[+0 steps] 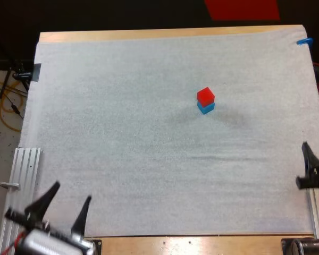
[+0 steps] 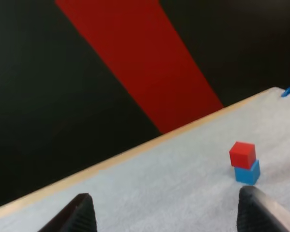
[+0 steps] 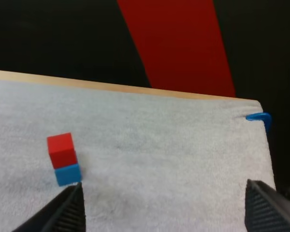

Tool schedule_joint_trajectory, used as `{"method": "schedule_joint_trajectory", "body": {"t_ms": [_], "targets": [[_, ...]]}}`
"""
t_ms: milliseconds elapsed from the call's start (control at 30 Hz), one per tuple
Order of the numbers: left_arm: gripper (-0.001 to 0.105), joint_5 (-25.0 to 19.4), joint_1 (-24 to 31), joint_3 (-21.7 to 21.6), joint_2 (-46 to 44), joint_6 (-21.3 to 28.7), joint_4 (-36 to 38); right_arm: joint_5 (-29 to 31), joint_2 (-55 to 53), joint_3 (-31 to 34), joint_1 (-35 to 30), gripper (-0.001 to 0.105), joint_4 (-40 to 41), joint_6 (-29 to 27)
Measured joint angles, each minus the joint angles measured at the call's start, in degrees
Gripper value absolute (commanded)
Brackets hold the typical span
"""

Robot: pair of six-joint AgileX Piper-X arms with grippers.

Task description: Stack red cube on blue cube

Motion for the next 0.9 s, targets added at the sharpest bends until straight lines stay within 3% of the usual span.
{"method": "schedule_joint_trajectory", "body": {"t_ms": [300,533,900], "targets": [[0.060,-0.39,0.29,-1.82,-1.62,0.34,13.45,-0.02,-17.11,4.95,0.00,0.066,6.06,1.95],[0.060,-3.31,0.29,0.32,-1.61,0.51,11.91,-0.19,-17.67,6.03,0.00,0.066,9.34,3.25],[0.060,-5.18,0.29,15.81,-1.34,-1.09,-0.22,-0.81,-17.67,13.32,0.00,0.066,6.00,3.44]]}}
